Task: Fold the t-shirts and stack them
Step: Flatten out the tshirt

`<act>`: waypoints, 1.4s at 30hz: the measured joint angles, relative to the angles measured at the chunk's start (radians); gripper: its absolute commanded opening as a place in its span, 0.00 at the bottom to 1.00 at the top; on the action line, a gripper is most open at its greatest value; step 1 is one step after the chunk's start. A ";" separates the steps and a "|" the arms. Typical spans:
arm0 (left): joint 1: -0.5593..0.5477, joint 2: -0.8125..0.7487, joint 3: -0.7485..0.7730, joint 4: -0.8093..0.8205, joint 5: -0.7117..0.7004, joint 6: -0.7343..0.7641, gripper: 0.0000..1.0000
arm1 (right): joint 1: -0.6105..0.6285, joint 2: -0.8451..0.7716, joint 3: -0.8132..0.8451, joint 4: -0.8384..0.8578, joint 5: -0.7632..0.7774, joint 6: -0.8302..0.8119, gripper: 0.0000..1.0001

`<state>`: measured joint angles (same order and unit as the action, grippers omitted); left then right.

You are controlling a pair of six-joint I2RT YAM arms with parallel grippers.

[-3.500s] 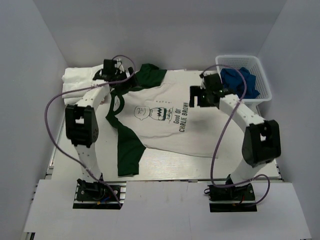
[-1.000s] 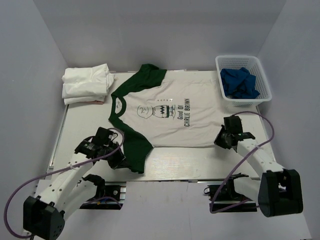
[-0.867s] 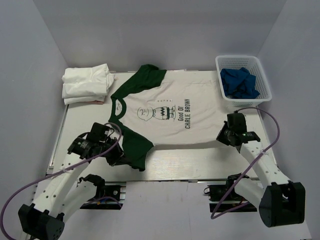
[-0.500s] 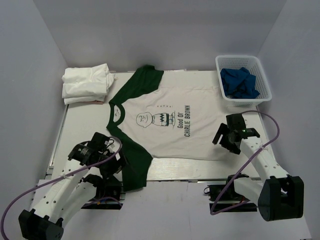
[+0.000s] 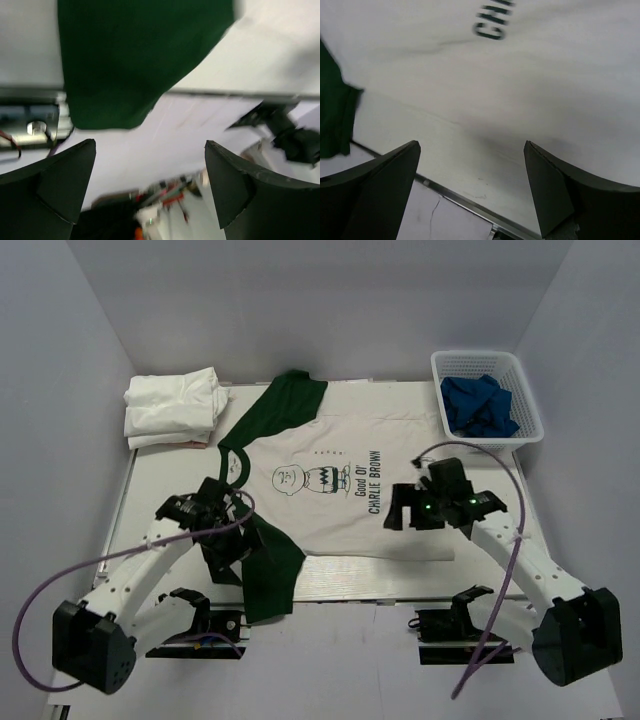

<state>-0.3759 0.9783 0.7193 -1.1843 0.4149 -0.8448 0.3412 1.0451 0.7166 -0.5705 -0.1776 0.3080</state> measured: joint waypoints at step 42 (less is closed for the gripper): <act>0.317 0.244 0.303 0.214 -0.584 0.188 1.00 | 1.072 0.702 0.251 0.706 0.289 -0.596 0.00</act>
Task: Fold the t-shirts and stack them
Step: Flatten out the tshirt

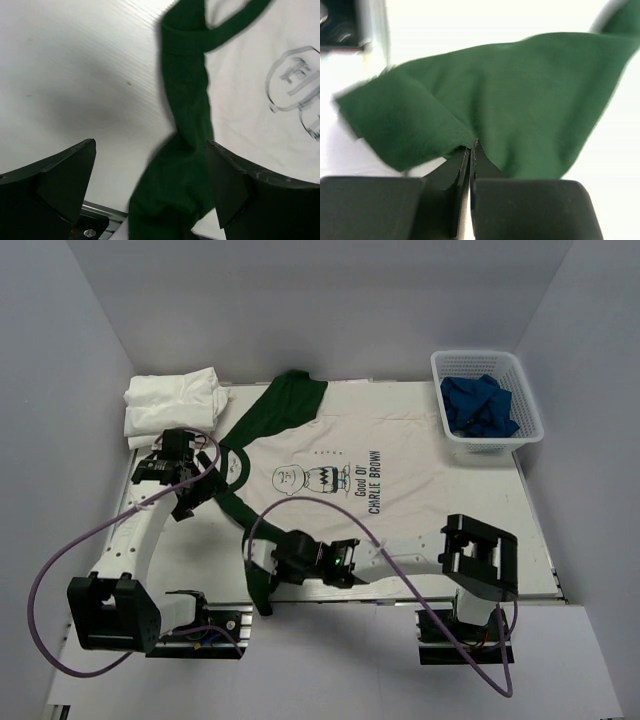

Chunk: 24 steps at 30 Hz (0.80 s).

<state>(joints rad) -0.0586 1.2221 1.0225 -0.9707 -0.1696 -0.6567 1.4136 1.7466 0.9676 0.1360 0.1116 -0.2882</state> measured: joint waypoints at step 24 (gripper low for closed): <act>-0.061 -0.459 -0.534 0.248 0.784 -0.004 1.00 | -0.465 -0.021 0.058 -0.188 -0.194 0.484 0.00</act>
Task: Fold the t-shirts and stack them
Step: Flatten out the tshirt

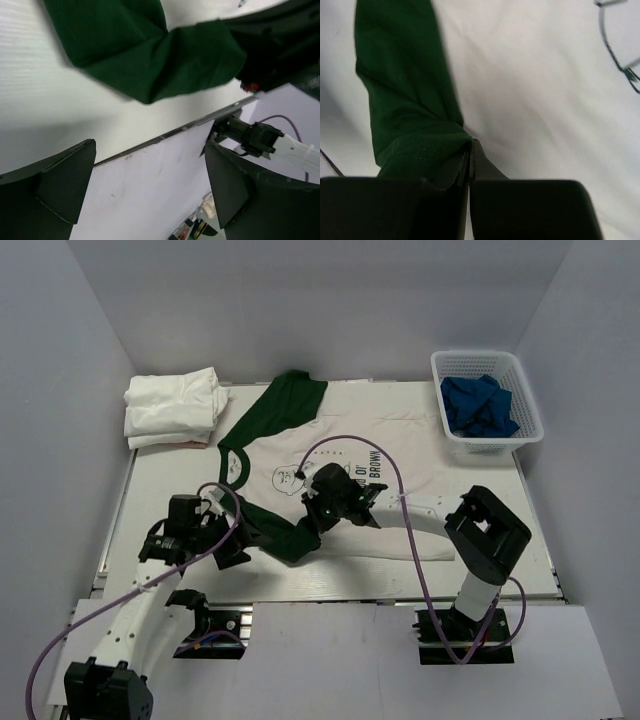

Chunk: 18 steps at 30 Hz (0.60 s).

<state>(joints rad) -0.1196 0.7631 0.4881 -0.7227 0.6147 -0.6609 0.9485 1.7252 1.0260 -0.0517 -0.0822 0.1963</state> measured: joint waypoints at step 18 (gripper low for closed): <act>-0.188 0.372 -0.082 0.414 -0.137 -0.271 0.70 | -0.071 -0.078 -0.077 -0.007 0.009 0.172 0.00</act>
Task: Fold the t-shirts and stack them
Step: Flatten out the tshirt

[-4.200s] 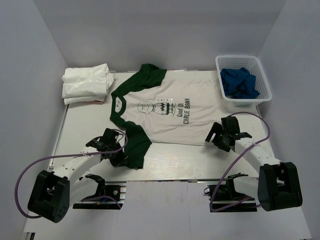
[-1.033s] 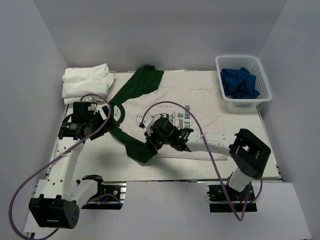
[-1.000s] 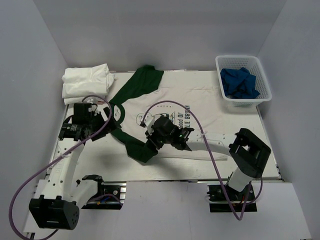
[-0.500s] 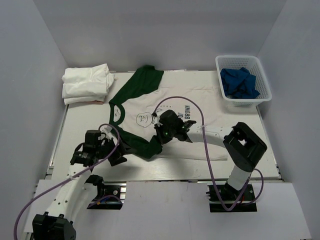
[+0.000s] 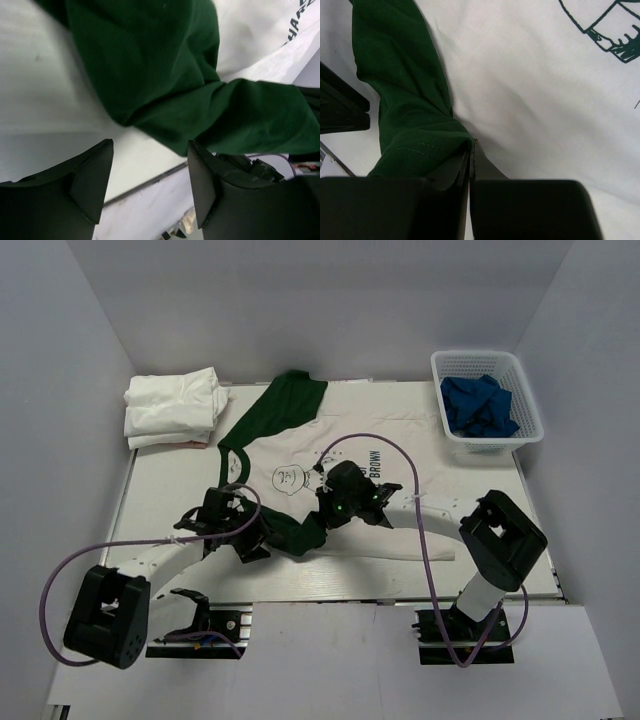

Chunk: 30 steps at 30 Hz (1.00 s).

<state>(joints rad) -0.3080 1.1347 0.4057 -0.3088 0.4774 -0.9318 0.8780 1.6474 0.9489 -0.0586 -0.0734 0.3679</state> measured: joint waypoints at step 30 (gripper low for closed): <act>-0.079 0.077 0.442 -0.509 -0.211 0.110 0.00 | 0.130 -0.162 -0.001 -0.217 -0.034 -0.254 0.00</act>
<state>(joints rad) -0.3866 1.2121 0.8474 -0.8181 0.2668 -0.8215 1.0080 1.4853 0.9478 -0.2752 -0.1074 0.1135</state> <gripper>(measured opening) 0.025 0.014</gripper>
